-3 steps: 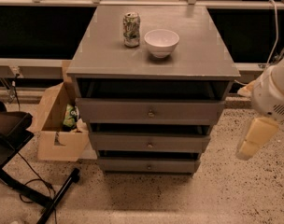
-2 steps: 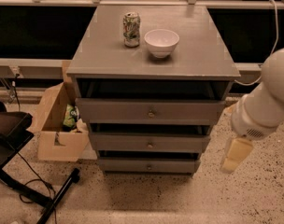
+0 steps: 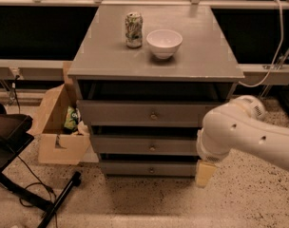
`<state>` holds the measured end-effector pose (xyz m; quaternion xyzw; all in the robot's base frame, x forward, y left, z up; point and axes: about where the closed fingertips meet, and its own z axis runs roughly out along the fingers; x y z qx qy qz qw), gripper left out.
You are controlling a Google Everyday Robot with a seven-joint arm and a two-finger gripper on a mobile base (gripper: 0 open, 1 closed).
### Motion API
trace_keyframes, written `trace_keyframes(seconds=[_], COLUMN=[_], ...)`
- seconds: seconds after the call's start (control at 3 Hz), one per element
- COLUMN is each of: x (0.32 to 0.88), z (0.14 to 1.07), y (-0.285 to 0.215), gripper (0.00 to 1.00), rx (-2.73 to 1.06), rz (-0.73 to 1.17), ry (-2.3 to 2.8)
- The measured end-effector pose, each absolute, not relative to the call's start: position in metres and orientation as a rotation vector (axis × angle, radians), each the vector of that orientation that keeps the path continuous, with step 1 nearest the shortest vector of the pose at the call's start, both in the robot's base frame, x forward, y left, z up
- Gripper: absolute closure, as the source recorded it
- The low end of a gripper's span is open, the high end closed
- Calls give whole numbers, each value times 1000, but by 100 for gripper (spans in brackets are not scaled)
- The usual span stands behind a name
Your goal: Open bottom drawer
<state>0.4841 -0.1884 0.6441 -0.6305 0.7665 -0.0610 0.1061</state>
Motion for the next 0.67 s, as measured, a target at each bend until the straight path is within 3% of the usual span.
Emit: trace_keyframes(seconds=[0.67], x=[491], z=[643], y=[-192], gripper=[0], rx=[-1833], rz=[-229], ry=[2259])
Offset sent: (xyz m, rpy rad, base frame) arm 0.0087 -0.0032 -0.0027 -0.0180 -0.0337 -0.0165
